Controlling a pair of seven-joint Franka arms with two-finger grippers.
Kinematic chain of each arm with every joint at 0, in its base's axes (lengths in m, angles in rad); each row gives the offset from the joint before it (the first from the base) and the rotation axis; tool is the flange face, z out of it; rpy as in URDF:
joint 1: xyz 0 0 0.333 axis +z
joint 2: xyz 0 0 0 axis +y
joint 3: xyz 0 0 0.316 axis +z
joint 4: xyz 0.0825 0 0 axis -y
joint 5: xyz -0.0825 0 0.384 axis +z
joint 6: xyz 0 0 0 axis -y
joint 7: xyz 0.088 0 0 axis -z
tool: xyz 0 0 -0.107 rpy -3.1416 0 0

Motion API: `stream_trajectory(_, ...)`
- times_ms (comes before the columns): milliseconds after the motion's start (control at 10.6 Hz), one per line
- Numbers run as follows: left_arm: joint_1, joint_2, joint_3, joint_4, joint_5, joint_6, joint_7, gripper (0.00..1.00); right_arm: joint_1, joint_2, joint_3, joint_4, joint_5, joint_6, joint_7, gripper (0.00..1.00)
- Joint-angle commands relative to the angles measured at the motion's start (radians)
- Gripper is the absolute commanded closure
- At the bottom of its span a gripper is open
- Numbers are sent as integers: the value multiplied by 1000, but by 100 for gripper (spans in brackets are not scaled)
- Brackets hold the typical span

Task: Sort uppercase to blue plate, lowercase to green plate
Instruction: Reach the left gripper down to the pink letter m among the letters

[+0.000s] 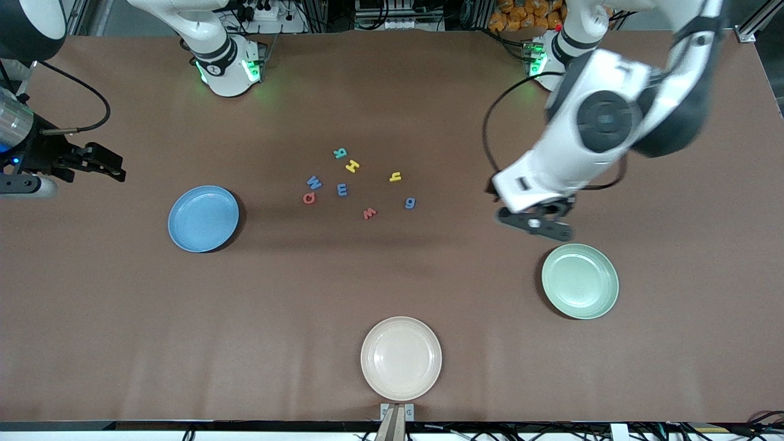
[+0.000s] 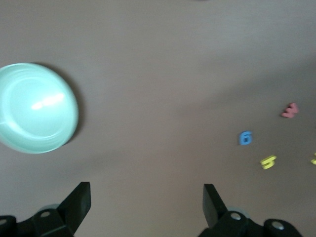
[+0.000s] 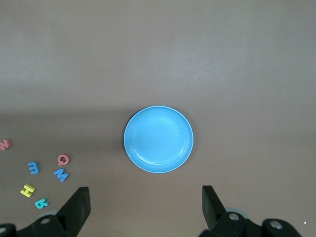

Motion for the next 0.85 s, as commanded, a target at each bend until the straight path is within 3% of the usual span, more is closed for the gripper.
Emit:
stream_trajectory(0,-88,73,-9,14,59,72,-25,0,-11,-4,14,-11,-8,-4,13,0)
stream_trajectory(188,-146,148,-65,14,74,171,-10,0,-6,0,14,-18,-3,-3,13,0)
stream_trajectory(376,-212,247,-66,23,156,247,55,0,-9,0,11,-21,28,0,12,0)
stream_trajectory(752,-292,374,-57,34,169,474,156,0,-8,0,13,-22,26,2,10,0)
